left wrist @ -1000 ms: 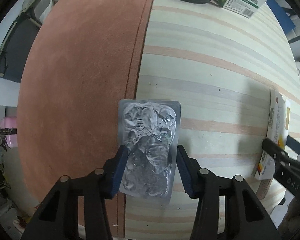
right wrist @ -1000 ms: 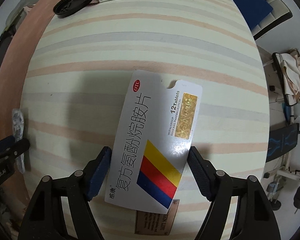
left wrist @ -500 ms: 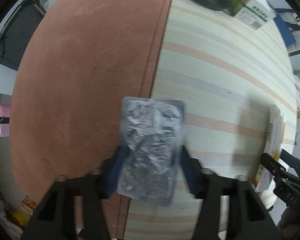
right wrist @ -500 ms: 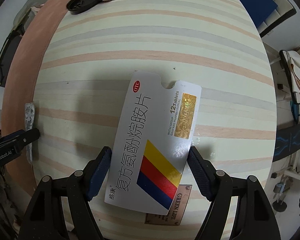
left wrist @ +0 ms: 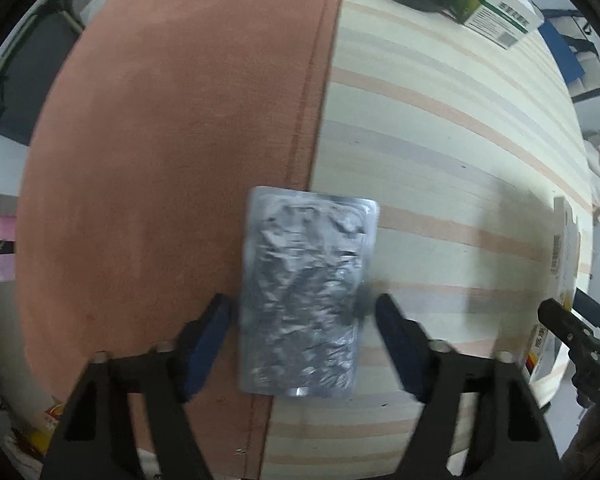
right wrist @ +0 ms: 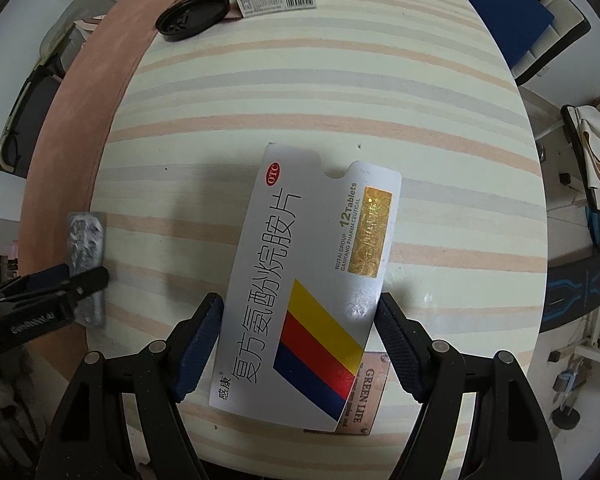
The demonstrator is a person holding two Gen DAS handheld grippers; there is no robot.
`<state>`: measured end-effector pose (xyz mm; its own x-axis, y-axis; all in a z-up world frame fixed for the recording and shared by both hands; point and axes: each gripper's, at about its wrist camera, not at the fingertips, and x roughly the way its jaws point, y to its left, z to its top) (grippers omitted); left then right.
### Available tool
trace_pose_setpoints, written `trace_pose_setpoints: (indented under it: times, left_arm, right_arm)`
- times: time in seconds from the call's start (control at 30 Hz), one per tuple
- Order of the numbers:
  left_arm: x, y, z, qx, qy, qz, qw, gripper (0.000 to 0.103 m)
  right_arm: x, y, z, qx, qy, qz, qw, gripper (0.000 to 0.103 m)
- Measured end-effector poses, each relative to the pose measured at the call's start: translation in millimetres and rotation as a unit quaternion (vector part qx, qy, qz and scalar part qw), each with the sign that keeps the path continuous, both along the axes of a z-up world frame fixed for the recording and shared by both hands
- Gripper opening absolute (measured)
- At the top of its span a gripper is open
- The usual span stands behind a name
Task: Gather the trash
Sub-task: 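Lift the blister pack and medicine box off the table toward the bin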
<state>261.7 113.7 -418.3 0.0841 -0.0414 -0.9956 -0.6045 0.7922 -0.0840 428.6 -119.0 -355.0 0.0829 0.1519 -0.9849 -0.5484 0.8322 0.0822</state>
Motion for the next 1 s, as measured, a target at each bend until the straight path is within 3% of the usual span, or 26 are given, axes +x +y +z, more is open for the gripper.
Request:
trace_pose_setpoints:
  times: [0.03,0.1,0.3,0.6,0.83,1.0]
  left_arm:
    - [-4.1,-3.2,3.9,0.002,-0.002,0.001,1.0,0.054]
    - [-10.9,-2.7,4.7,-0.014,-0.008,0.009,0.9998,0.054]
    - [-19.8,-12.3,13.2,-0.005,-0.016,0.009,0.9998,0.053]
    - [-31.8,-8.3,55.0,-0.004,-0.068,0.006,0.9977,0.053]
    - [-58.4,-15.7,85.0,-0.004,-0.114,-0.004,0.9934,0.053]
    - [-90.9,-30.1,98.2,-0.012,-0.148,-0.031,0.9885,0.053]
  right_arm:
    - [-2.7,-0.9,-11.1,-0.002,0.001,0.0,1.0,0.078]
    - [-3.1,-3.7,-13.7,-0.004,0.002,0.0,1.0,0.078]
    - [-6.7,-2.6,-14.7,-0.004,-0.001,0.006,1.0,0.078]
    - [-18.8,-5.0,-9.8,0.011,-0.01,0.014,1.0,0.078]
    - [-47.0,-28.0,15.2,0.035,-0.031,0.004,0.999,0.078]
    - [-89.7,-48.9,36.4,0.054,-0.047,-0.011,0.997,0.078]
